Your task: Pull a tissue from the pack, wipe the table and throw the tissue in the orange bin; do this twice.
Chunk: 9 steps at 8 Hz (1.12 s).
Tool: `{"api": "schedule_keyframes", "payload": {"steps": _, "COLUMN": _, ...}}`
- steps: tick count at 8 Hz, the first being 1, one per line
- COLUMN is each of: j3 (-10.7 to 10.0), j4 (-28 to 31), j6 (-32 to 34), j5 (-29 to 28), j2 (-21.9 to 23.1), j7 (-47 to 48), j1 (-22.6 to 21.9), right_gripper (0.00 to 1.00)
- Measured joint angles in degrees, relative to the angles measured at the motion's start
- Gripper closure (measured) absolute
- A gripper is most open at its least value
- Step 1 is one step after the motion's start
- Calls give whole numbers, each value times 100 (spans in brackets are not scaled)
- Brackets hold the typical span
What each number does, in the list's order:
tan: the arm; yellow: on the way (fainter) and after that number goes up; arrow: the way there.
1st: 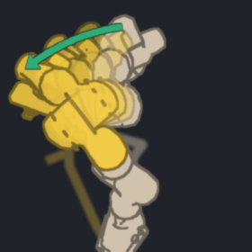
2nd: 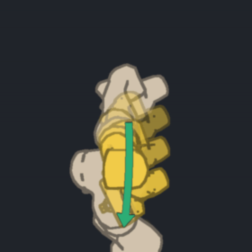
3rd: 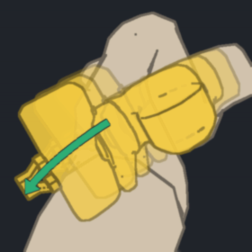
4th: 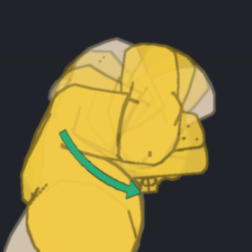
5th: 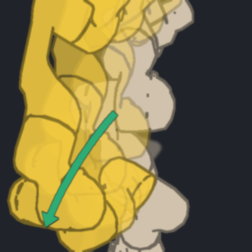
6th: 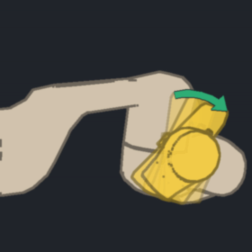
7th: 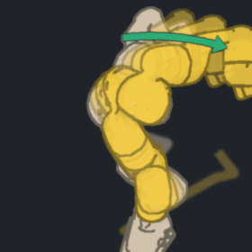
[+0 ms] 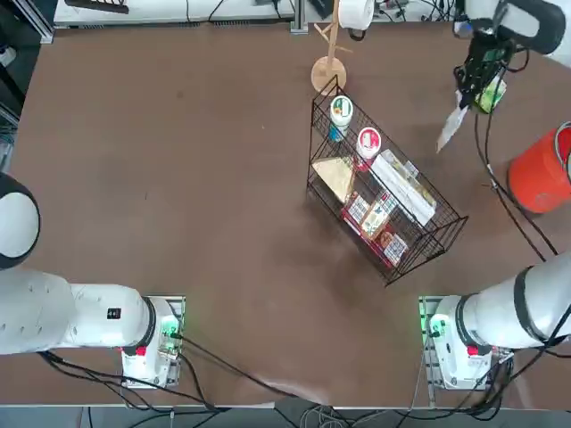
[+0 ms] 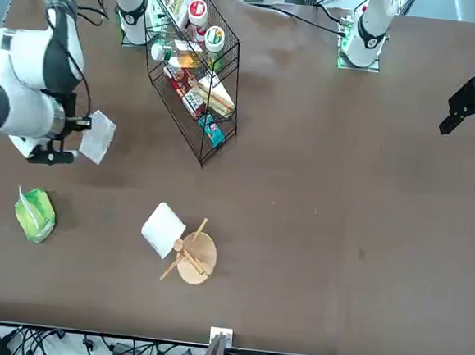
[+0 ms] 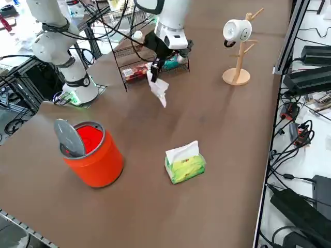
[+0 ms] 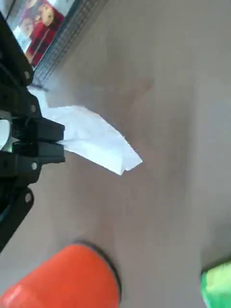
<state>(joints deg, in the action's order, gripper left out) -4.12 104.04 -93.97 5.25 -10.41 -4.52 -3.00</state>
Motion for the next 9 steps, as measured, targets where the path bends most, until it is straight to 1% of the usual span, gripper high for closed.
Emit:
{"api": "schedule_keyframes", "payload": {"steps": 2, "j3": -34, "j4": -246, "j6": 411, "j5": 315, "j2": 122, "j7": -731, "j1": 487, "right_gripper": 97}}
{"api": "schedule_keyframes", "payload": {"steps": 5, "j3": -47, "j4": -801, "j6": 911, "j5": 897, "j2": 157, "j7": -1678, "j1": 948, "right_gripper": 97}}
{"api": "schedule_keyframes", "payload": {"steps": 8, "j3": -53, "j4": -1397, "j6": 1130, "j5": 1209, "j2": 189, "j7": -2818, "j1": 1545, "right_gripper": 97}}
{"api": "schedule_keyframes", "payload": {"steps": 9, "j3": -56, "j4": -1499, "j6": 1175, "j5": 1411, "j2": 190, "j7": -3187, "j1": 1748, "right_gripper": 97}}
